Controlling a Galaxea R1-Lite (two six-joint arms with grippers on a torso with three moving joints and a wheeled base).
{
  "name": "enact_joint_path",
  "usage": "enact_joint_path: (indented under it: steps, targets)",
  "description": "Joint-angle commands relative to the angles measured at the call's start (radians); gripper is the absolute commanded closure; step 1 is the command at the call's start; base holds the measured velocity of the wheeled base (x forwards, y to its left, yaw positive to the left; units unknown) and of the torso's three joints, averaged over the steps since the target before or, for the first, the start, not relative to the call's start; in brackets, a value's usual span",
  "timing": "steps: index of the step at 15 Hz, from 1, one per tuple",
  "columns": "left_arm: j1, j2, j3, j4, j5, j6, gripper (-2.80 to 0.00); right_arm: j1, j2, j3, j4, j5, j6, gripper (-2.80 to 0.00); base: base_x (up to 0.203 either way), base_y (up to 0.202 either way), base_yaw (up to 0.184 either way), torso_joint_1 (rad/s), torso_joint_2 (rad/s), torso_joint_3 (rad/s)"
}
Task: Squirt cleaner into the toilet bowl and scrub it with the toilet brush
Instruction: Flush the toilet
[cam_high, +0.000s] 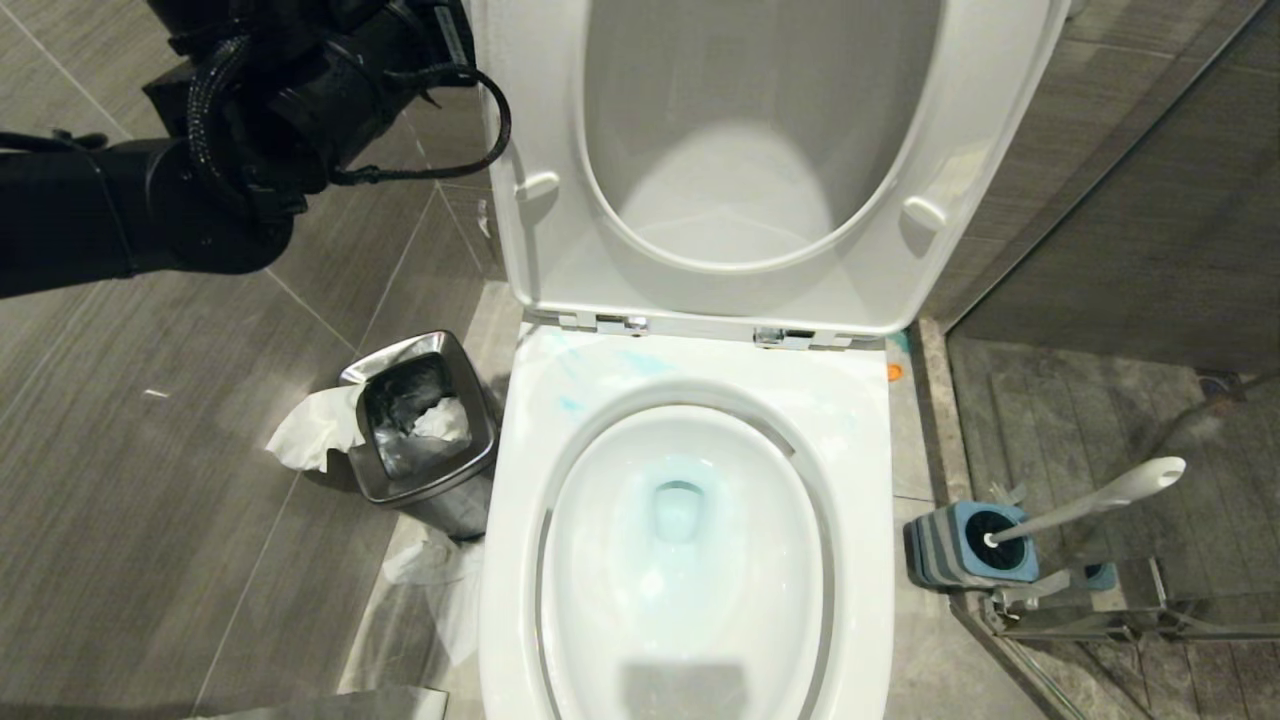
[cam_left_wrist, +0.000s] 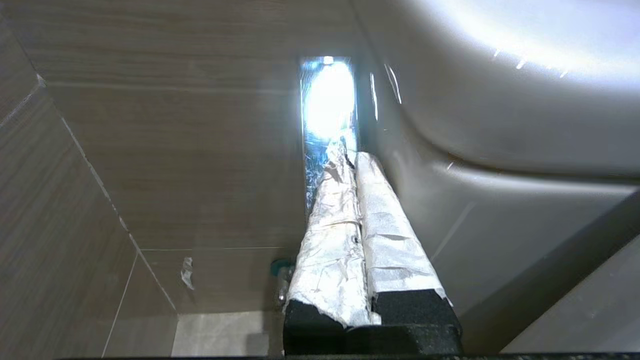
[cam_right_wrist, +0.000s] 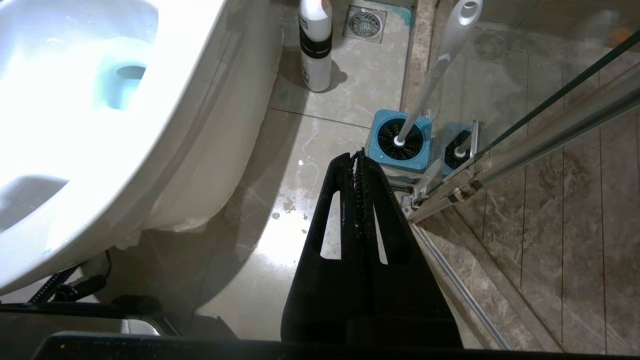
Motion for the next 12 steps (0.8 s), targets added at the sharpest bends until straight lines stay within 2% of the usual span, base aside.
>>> enact_joint_path:
  steps: [1,12]
  targets:
    - [-0.007,0.031,0.0,0.001,0.0,0.0,0.0,-0.001,0.001,0.0,0.0,0.0,0.0,0.0,0.0,0.0,0.0,0.0,0.0,0.0]
    - [-0.001,0.034,-0.005,-0.02,0.002,0.002,0.0,-0.001,0.001,0.0,0.0,0.0,0.0,0.0,0.0,0.0,0.0,0.0,0.0,0.0]
